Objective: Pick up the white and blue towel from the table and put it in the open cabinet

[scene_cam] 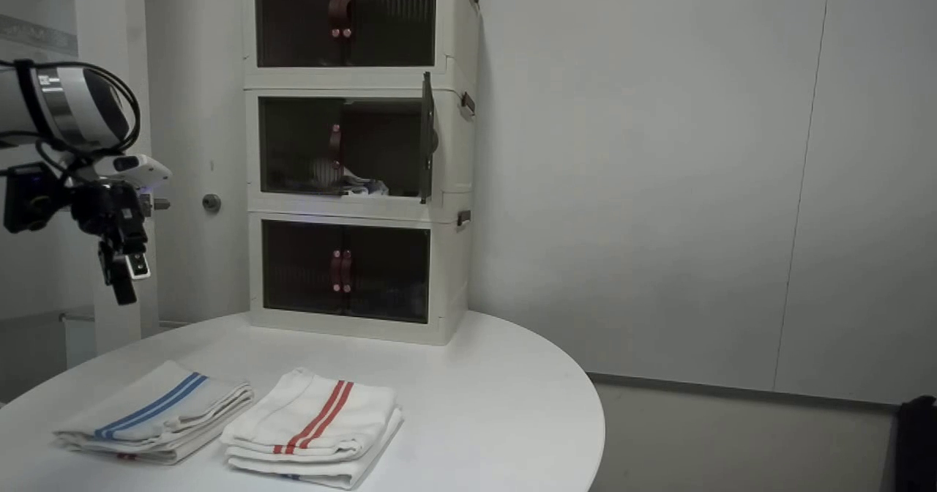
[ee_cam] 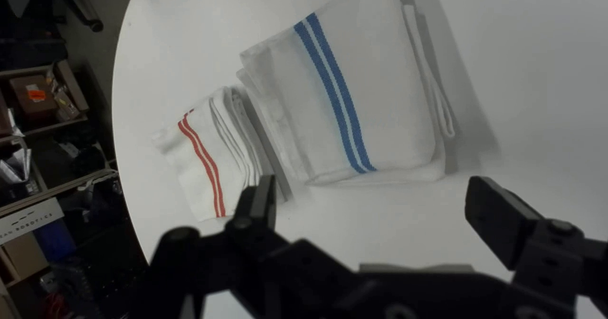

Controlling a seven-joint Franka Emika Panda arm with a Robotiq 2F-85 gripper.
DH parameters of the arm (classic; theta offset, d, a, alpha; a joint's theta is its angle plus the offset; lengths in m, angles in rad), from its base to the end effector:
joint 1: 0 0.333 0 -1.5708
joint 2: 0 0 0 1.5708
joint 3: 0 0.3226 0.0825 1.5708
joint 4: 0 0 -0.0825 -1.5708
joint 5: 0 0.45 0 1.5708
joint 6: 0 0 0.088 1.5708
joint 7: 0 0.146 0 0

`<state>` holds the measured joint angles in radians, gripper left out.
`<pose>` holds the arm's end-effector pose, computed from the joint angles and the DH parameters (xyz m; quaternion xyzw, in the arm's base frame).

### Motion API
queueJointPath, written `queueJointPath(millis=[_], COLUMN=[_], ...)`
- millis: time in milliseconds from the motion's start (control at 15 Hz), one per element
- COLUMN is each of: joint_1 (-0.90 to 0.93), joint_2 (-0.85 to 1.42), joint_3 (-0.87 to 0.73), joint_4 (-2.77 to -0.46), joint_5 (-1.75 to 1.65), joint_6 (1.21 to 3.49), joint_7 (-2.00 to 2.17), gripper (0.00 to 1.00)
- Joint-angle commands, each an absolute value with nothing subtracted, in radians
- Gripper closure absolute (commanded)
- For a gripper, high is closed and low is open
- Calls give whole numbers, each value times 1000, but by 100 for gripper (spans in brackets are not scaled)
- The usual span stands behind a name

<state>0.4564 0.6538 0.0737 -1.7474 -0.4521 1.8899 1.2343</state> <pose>0.5757 0.2821 0.0984 0.9312 -0.2143 -0.0277 0.2936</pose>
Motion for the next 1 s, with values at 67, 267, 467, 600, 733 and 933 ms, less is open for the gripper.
queueJointPath(millis=[67, 267, 467, 600, 733, 933], joint_1=[467, 463, 457, 446, 438, 437], joint_2=[731, 760, 780, 789, 790, 791], joint_3=[50, 24, 4, 1, 0, -5], joint_4=[-1751, -1763, -1766, -1771, -1777, -1783], joint_5=[-496, -529, -551, -547, -536, -531], joint_6=[1967, 2029, 2084, 2123, 2145, 2156], joint_7=[1234, 1228, 1208, 1179, 1148, 1121], gripper=[0, 0, 0, 0, 0, 0])
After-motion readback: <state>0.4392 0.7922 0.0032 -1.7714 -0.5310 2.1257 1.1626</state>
